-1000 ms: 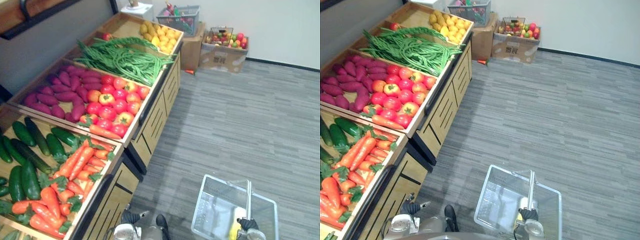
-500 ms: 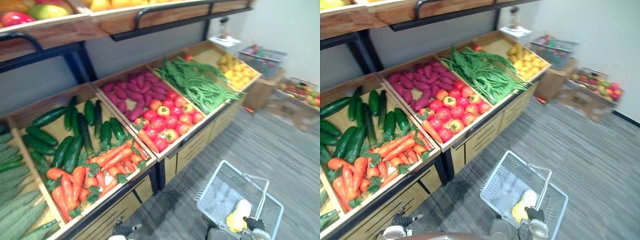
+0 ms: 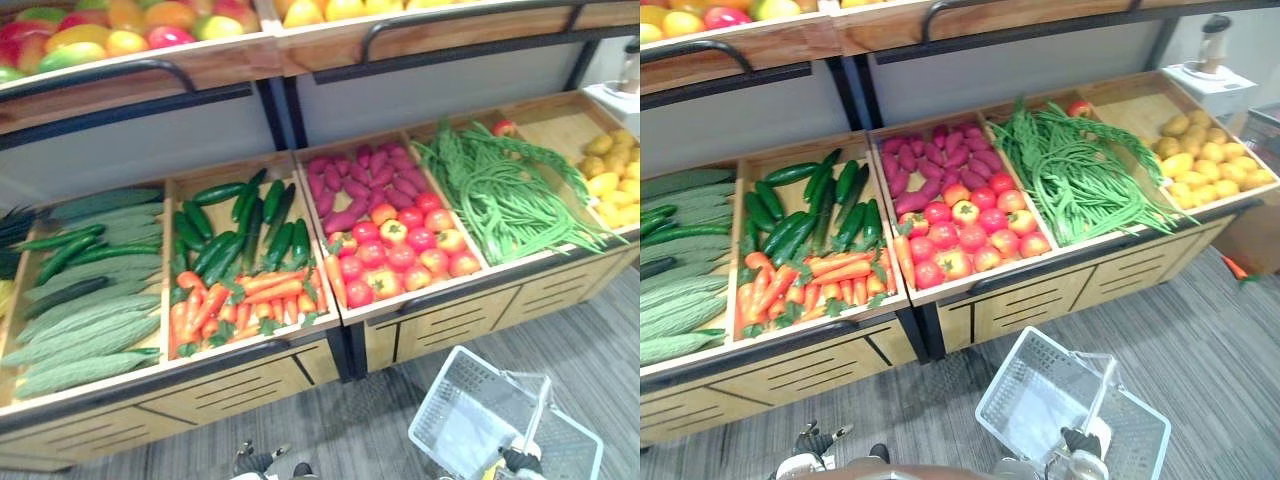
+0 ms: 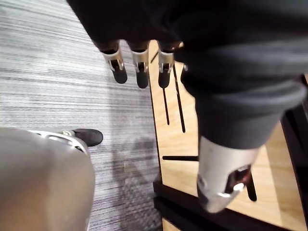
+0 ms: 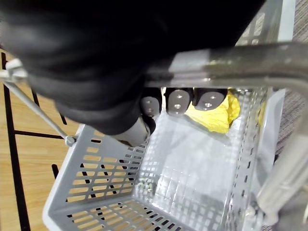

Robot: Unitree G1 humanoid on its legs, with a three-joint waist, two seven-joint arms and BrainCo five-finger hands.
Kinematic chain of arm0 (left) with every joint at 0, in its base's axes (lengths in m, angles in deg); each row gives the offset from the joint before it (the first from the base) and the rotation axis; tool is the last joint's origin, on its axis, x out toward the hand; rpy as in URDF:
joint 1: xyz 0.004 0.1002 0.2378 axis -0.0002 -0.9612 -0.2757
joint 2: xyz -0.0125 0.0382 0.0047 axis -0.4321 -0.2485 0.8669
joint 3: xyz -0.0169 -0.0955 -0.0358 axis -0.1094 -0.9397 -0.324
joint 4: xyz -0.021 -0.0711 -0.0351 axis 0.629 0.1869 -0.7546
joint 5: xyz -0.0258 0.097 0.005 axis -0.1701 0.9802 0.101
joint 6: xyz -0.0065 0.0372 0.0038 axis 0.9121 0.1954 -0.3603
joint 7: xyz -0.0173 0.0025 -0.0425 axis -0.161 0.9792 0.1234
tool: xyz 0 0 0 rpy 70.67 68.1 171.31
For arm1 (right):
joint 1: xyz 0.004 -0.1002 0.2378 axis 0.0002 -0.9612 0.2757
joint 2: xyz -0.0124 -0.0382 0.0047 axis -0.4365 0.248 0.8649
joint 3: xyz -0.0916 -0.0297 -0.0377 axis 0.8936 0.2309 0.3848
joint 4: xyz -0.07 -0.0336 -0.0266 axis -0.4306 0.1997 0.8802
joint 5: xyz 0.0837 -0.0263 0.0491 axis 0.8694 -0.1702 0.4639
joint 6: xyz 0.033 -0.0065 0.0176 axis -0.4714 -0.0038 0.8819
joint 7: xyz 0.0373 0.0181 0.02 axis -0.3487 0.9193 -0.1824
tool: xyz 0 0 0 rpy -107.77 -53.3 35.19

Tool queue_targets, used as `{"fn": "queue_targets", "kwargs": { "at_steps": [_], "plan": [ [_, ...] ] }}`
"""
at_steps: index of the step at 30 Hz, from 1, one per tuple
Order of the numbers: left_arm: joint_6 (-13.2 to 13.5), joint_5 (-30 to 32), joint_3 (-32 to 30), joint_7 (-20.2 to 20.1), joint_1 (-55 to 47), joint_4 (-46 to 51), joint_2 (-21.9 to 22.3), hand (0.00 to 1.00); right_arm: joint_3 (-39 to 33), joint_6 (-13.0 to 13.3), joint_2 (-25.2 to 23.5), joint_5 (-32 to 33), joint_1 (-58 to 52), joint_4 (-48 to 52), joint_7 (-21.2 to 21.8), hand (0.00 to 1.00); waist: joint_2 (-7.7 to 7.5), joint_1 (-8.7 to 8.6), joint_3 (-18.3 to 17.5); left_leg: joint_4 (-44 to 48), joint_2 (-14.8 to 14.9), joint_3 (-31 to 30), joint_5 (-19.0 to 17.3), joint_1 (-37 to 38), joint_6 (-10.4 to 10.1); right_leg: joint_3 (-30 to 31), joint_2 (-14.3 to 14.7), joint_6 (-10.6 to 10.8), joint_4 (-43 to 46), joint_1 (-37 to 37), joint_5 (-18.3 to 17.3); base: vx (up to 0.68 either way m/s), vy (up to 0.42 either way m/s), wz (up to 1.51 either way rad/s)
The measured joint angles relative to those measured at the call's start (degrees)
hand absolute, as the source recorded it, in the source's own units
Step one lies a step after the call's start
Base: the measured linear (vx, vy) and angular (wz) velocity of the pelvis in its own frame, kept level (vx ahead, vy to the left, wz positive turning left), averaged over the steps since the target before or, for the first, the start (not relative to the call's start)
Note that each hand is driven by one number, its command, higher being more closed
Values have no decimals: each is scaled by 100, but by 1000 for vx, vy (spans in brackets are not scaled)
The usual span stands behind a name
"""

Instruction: Pick vegetable in the basket

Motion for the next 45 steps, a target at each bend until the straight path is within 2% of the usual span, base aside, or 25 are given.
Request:
{"fn": "queue_targets", "kwargs": {
  "at_steps": [2,7,15,18,20,22,23,24,25,26,27,28,29,30,32,34,35,37,38,41,43,45],
  "plan": [
    [-2,-14,0,-7,-18,-12,-32,0,-184,-47,28,58,-62,-81,5,100,-11,-40,-2,-54,-114,366,-34,-49,54,-209,-23,112,-133,129,26,-27,97,59],
    [-8,-11,43,-4,-128,-15,-123,0,-196,-66,60,115,-38,-185,5,100,16,-142,-37,-480,-361,192,34,-106,144,-514,-54,345,-470,269,192,-3,113,42],
    [-50,91,468,-24,-259,-240,-321,0,-176,-70,62,113,-12,-181,4,100,-79,-143,13,-522,-704,-96,-75,-152,214,-798,-276,428,-635,522,294,63,55,23],
    [-51,109,732,-26,-239,-241,-429,0,-123,-73,68,114,21,-183,3,100,-136,-153,54,-522,-829,-71,-271,-65,254,-733,-506,458,-284,495,264,126,75,0],
    [-51,104,893,-21,-241,-236,-501,0,4,-62,122,114,61,-174,1,100,-187,-153,97,-522,-854,13,-427,83,260,-428,-718,445,322,334,269,96,89,-16],
    [-49,101,910,1,-205,-202,-565,0,125,-58,138,106,118,-147,6,100,-258,-153,130,-521,-869,-6,-497,176,253,-16,-824,289,922,66,362,137,87,-10],
    [-46,100,910,34,-160,-42,-607,0,259,-32,116,107,124,-145,4,100,-232,-164,150,-519,-814,-42,-494,236,234,357,-790,117,1259,-176,471,133,22,6],
    [-38,89,906,118,-95,155,-691,0,311,4,67,109,144,-130,7,100,-263,-160,207,-517,-737,-114,-501,210,233,647,-674,0,1224,-270,369,174,-6,12],
    [-35,85,903,165,-67,253,-713,0,344,10,23,109,147,-141,12,100,-303,-160,216,-514,-690,-171,-495,180,229,747,-584,-3,1050,-258,280,111,-90,28],
    [-34,77,895,295,29,446,-809,0,463,34,-76,112,142,-157,7,100,-380,-157,242,-483,-609,-301,-448,100,183,846,-369,14,634,-283,212,100,-113,44],
    [-25,98,904,504,151,602,-923,0,500,76,-149,127,138,-158,-7,100,-420,-166,253,-482,-554,-430,-405,10,124,935,-200,62,221,-333,244,90,-143,49],
    [-10,104,906,620,200,723,-929,0,500,90,-172,143,134,-157,-15,100,-444,-174,261,-481,-559,-490,-384,-3,92,996,-158,103,25,-318,278,79,-158,58],
    [15,117,903,793,235,1066,-929,0,500,98,-197,173,117,-181,-22,100,-567,-172,248,-481,-650,-572,-351,1,38,1023,-181,309,-306,-287,423,80,-181,52],
    [24,176,915,944,227,1233,-894,0,499,107,-176,176,111,-198,-26,100,-592,-184,239,-483,-662,-655,-334,6,11,972,-181,442,-321,-184,320,114,-184,51],
    [177,416,914,1462,117,2204,-648,0,485,148,-29,181,92,-197,-138,100,-300,-166,259,-484,-464,-693,-305,2,-58,816,58,405,-508,-46,310,100,-163,18],
    [285,661,913,1772,-40,2902,-663,0,495,164,75,180,38,-198,-152,100,-208,-176,257,-485,-349,-697,-304,-16,-78,774,205,365,-650,25,335,84,-140,0],
    [345,912,918,1932,-68,3307,-724,0,489,166,94,180,14,-199,-176,100,-113,-177,206,-487,-305,-686,-299,-15,-85,749,264,355,-710,69,339,75,-106,5],
    [471,1304,951,2126,-64,3796,-857,0,488,171,122,181,-19,-200,-215,100,-129,-198,212,-492,-286,-667,-299,1,-85,704,295,353,-773,135,340,39,-50,8],
    [558,1678,1093,2272,-36,4136,-1106,0,491,178,160,181,-24,-200,-252,100,-116,-210,197,-498,-292,-643,-299,4,-86,695,290,353,-781,143,340,32,-25,6],
    [675,2156,1330,2444,9,4619,-1554,0,495,216,190,175,-46,-203,-256,100,-175,-272,185,-504,-360,-617,-299,7,-87,707,256,319,-841,177,363,3,12,0],
    [742,2392,1430,2460,9,4910,-1799,0,495,219,170,174,-48,-232,-252,100,-223,-285,159,-510,-392,-555,-305,27,-94,744,236,311,-932,212,406,1,46,-7],
    [899,2731,1641,2352,11,5235,-2306,0,465,221,184,175,-71,-317,-247,100,-235,-289,146,-521,-410,-467,-305,29,-93,791,238,316,-1066,228,500,-26,26,-14]
  ]
}}
